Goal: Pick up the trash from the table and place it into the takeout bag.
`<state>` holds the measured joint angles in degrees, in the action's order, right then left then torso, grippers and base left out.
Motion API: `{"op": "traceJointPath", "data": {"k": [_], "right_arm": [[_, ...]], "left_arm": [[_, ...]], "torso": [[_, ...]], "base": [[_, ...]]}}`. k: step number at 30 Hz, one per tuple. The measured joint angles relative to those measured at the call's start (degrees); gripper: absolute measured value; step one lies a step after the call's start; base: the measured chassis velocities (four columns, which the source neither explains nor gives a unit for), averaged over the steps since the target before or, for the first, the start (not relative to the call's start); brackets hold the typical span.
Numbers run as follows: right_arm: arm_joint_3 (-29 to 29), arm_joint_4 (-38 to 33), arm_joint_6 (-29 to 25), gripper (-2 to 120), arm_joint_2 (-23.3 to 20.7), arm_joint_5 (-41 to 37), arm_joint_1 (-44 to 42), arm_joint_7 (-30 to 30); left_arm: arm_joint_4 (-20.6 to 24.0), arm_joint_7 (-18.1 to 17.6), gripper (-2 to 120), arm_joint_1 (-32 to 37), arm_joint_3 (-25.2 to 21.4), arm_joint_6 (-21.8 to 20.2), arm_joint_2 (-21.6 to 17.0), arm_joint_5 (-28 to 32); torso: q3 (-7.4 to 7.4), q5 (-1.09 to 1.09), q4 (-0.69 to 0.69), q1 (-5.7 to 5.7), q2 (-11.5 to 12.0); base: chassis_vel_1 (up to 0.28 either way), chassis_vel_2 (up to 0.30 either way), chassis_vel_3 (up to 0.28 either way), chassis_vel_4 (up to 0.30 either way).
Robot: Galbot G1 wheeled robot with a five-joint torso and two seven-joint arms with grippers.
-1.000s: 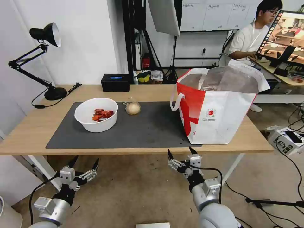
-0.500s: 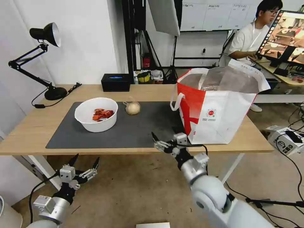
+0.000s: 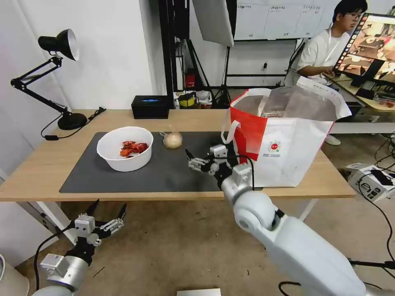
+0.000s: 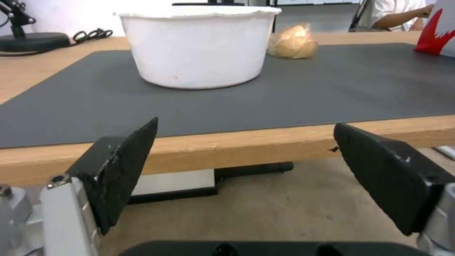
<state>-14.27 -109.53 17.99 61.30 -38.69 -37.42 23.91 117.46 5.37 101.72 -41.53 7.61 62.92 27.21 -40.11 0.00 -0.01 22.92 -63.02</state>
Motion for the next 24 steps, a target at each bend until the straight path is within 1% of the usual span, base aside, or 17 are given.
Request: {"op": "traceJointPath", "data": {"k": [2, 11, 18, 21, 24], "right_arm": [[-0.5, 1.2, 1.6, 100, 0.6, -0.4, 1.5, 1.0], [-1.5, 4.8, 4.5, 100, 3.1, -3.3, 6.4, 3.7], [-2.2, 9.1, 7.0, 100, 6.2, -6.2, 10.9, 5.6], [-2.7, 12.7, 8.1, 100, 8.6, -7.5, 13.2, 6.4], [-2.8, 13.9, 8.5, 100, 9.4, -7.8, 13.9, 6.4]], "left_arm": [[-0.1, 0.0, 100, 0.0, 0.0, 0.0, 0.0, 0.0], [-0.3, 0.0, 100, -0.2, 0.0, 0.0, 0.2, 0.0], [-0.4, 0.0, 100, -0.2, 0.0, 0.0, 0.2, 0.0], [-0.4, 0.0, 100, 0.1, -0.4, 0.0, 0.2, 0.1], [-0.4, 0.0, 100, 0.2, -0.5, 0.0, 0.1, 0.1]], "torso": [[0.00, 0.00, 0.00, 0.00, 0.0], [0.00, 0.00, 0.01, 0.00, 0.0], [0.00, 0.00, 0.00, 0.00, 0.0], [0.00, 0.00, 0.00, 0.00, 0.0], [0.00, 0.00, 0.00, 0.00, 0.0]], "base": [[0.000, 0.000, 0.000, 0.000], [0.000, 0.000, 0.000, 0.000], [0.000, 0.000, 0.000, 0.000], [0.000, 0.000, 0.000, 0.000], [0.000, 0.000, 0.000, 0.000]]}}
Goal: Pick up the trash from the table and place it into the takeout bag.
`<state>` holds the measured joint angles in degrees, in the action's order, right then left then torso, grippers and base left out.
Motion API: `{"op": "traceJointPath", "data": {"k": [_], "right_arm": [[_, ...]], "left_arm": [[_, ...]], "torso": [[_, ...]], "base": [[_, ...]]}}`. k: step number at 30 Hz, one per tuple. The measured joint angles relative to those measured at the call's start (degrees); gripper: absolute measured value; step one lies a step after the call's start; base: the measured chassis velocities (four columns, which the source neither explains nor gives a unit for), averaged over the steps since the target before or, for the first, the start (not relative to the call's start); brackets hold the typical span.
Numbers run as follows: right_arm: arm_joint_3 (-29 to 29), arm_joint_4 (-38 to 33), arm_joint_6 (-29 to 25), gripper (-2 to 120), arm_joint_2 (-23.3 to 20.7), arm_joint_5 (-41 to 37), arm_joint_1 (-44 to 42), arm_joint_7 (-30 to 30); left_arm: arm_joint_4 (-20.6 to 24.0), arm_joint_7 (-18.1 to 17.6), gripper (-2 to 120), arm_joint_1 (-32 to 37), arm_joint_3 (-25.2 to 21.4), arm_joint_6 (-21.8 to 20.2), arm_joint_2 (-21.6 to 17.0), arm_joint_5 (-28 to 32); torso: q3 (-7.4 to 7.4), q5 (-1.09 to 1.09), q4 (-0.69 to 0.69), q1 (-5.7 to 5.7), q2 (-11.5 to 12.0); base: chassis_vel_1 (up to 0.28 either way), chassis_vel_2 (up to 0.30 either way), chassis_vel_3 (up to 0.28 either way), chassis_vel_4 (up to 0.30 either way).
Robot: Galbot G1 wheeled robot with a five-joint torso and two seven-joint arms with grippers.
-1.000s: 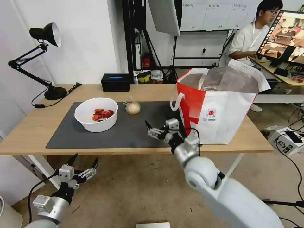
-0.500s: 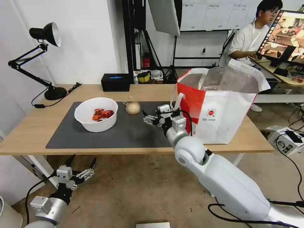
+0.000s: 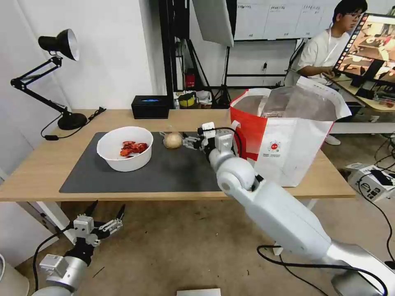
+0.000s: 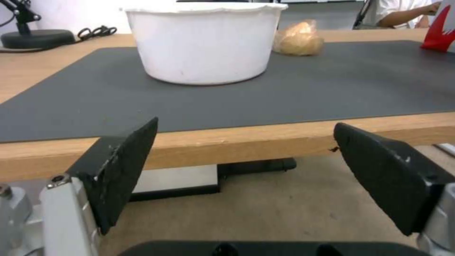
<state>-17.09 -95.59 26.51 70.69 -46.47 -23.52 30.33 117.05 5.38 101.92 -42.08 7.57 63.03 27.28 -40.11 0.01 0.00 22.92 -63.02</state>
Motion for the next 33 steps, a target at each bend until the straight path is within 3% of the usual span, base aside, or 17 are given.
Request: {"op": "traceJointPath", "data": {"k": [9, 15, 24, 33], "right_arm": [[-0.7, 8.9, 3.2, 100, 6.0, -0.7, 5.1, 0.2], [-0.5, 18.5, 4.6, 100, 11.8, -1.5, 8.8, -0.3], [0.7, 26.3, 4.7, 100, 15.5, -1.1, 9.9, -2.9], [1.4, 34.7, 0.6, 100, 17.8, 3.6, 10.4, -12.5]], "left_arm": [[0.0, 0.0, 100, -0.1, -0.3, 0.0, -0.1, 0.3], [-0.2, 0.0, 100, 0.0, -0.2, 0.0, 0.1, 0.5], [-0.3, 0.0, 100, -0.1, -0.5, 0.0, 0.0, 1.1], [0.0, 0.0, 100, -0.1, -0.4, 0.2, 0.2, 1.1]], "torso": [[0.00, 0.00, 0.00, 0.00, 0.0], [0.00, 0.00, 0.00, 0.00, 0.0], [0.00, 0.00, 0.00, 0.00, 0.0], [0.00, 0.00, 0.00, 0.00, 0.0]], "base": [[0.000, 0.000, 0.000, 0.000], [0.000, 0.000, 0.000, 0.000], [0.000, 0.000, 0.000, 0.000], [0.000, 0.000, 0.000, 0.000]]}}
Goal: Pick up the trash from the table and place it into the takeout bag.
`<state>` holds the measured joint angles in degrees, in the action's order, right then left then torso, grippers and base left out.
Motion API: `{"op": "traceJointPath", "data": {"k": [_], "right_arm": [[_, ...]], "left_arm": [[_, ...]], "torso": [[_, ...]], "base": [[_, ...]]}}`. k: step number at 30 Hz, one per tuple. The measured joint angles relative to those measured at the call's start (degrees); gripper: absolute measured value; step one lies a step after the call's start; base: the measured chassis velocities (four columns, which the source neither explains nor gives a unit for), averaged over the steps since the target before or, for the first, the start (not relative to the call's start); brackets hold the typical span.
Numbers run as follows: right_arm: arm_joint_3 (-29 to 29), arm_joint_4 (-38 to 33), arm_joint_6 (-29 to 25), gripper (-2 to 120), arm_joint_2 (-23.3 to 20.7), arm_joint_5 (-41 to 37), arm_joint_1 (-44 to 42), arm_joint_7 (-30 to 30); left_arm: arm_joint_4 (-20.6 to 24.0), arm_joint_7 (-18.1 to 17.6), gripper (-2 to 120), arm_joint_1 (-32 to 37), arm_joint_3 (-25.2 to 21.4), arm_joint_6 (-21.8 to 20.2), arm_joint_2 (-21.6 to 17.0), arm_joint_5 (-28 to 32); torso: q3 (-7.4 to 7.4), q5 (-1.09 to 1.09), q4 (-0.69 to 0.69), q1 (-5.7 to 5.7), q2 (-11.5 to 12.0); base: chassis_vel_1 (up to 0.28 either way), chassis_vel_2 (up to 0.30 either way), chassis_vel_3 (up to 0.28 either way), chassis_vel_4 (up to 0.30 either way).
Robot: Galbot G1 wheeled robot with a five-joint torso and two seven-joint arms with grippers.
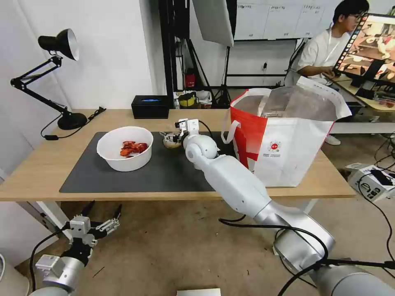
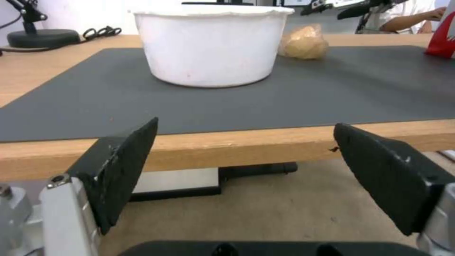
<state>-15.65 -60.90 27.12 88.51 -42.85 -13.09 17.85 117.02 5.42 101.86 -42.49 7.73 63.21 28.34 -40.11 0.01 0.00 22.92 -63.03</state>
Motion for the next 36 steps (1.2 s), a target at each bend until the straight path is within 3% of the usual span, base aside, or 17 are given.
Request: {"op": "traceJointPath", "data": {"k": [12, 36], "right_arm": [[-0.3, 7.3, -6.3, 100, 1.5, 5.3, 0.6, -7.0], [-1.3, 12.1, -7.3, 100, 1.5, 6.1, 2.3, -13.0]], "left_arm": [[0.1, 0.2, 100, 0.5, -0.7, 0.5, 0.0, 0.1], [0.1, 0.3, 100, 0.3, -0.2, 0.6, -0.1, 0.1]], "torso": [[0.00, 0.00, 0.00, 0.00, 0.0], [0.00, -0.01, 0.00, 0.00, 0.0]], "base": [[0.000, 0.000, 0.000, 0.000], [0.000, 0.000, 0.000, 0.000]]}}
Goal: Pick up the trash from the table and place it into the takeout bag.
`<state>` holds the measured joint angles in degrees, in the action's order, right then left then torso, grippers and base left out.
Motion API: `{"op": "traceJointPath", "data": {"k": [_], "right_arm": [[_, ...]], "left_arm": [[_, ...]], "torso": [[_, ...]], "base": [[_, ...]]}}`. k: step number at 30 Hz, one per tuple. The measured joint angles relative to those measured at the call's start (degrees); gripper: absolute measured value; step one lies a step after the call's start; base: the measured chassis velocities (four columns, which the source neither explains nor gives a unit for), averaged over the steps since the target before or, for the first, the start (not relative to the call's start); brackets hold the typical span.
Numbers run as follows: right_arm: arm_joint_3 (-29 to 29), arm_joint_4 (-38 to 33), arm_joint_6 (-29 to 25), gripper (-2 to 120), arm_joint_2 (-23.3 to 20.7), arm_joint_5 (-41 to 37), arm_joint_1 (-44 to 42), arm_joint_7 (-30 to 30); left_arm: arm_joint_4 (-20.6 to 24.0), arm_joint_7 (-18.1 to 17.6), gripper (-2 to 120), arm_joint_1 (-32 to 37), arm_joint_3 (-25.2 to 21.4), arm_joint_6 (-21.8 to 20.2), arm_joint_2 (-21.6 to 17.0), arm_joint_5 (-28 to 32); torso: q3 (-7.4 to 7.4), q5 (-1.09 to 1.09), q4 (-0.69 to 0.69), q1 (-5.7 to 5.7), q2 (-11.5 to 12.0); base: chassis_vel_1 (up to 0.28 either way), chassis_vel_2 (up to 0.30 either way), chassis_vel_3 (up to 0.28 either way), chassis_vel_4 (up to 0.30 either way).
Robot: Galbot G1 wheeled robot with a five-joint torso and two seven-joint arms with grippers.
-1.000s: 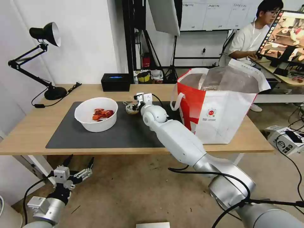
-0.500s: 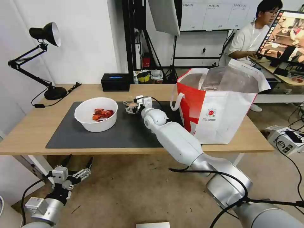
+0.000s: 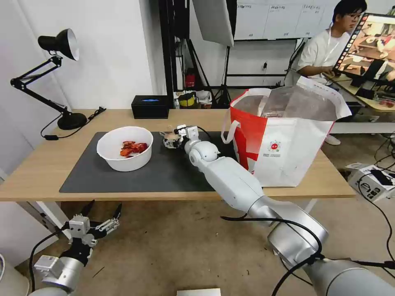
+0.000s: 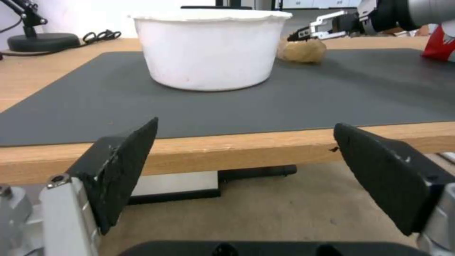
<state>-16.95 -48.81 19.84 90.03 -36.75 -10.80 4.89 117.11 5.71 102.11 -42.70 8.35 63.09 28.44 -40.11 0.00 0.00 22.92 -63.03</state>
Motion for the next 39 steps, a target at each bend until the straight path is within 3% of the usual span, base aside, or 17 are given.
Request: {"op": "traceJointPath", "data": {"k": [16, 19, 26, 35, 39], "right_arm": [[-0.3, -1.7, 4.4, 51, 0.0, 0.0, -1.1, 0.2], [-0.2, -2.0, 4.9, 32, 0.0, -0.1, -1.1, 0.4], [0.0, -4.7, 5.1, 9, -0.5, -1.3, -1.2, 1.4], [-0.2, -13.8, 6.2, 4, -4.6, -2.9, -3.1, 4.6], [-0.7, -19.9, 6.0, 4, -8.3, -3.7, -4.8, 6.9]], "left_arm": [[0.0, 0.0, 100, 0.2, -0.3, 0.0, -0.6, 0.1], [-0.1, 0.0, 100, 0.2, -0.7, 0.0, -0.9, 0.4], [0.0, -0.1, 100, -0.1, -0.1, 0.0, -0.5, 0.4], [0.2, -0.1, 100, 0.1, -0.3, 0.1, -0.4, 0.3], [0.4, -0.1, 100, 0.4, -0.1, 0.3, -0.3, 0.1]], "torso": [[0.01, 0.00, 0.01, 0.00, 0.0], [0.00, 0.00, 0.00, 0.00, 0.0], [0.00, 0.00, 0.00, 0.00, 0.0], [0.00, 0.00, 0.00, 0.00, 0.0], [0.00, 0.00, 0.01, 0.00, 0.0]], "base": [[0.000, 0.000, 0.000, 0.000], [0.000, 0.000, 0.000, 0.000], [0.000, 0.000, 0.000, 0.000], [0.000, 0.000, 0.000, 0.000], [0.000, 0.000, 0.000, 0.000]]}}
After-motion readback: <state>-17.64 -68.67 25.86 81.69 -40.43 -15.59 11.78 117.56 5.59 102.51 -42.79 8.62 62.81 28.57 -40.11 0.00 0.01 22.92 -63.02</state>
